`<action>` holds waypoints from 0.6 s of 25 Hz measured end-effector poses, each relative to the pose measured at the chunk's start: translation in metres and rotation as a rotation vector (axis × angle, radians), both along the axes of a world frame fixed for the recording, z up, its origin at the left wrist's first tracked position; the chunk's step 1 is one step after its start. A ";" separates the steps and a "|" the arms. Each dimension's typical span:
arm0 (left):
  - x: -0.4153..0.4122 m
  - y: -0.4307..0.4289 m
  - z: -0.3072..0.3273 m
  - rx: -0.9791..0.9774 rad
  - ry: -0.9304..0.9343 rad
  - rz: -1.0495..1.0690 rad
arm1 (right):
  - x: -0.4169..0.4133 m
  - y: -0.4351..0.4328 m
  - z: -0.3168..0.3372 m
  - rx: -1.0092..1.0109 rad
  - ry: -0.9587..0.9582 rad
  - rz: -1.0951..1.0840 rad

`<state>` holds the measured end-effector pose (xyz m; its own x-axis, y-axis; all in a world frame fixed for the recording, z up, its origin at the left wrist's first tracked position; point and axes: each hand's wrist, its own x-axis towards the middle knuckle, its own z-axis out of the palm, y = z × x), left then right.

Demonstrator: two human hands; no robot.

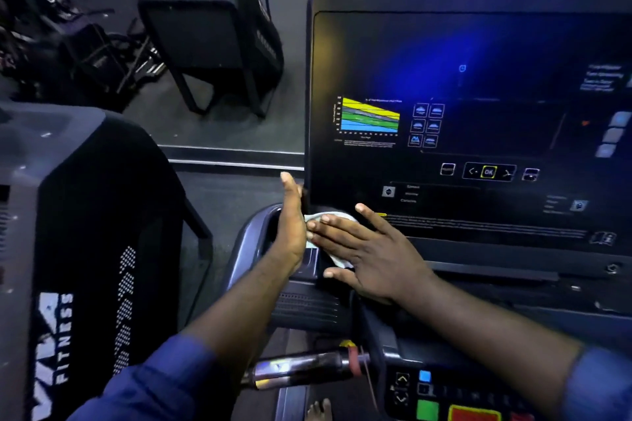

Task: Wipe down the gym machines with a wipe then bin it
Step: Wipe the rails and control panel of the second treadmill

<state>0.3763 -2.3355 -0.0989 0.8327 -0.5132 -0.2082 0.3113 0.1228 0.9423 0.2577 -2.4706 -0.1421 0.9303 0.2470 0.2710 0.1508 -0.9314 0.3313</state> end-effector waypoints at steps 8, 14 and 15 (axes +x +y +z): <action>0.042 -0.013 0.027 -0.139 -0.025 -0.077 | 0.011 0.043 -0.018 0.138 -0.128 -0.257; 0.051 -0.022 0.060 -0.144 -0.051 -0.078 | 0.057 0.031 0.051 0.178 -0.261 -0.415; 0.054 -0.025 0.065 -0.177 -0.030 -0.086 | 0.060 0.031 0.051 0.166 -0.262 -0.390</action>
<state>0.4300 -2.3609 -0.0336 0.7886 -0.6091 -0.0844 0.3002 0.2615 0.9174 0.3174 -2.4397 -0.0910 0.8404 -0.1723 0.5138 -0.2881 -0.9451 0.1542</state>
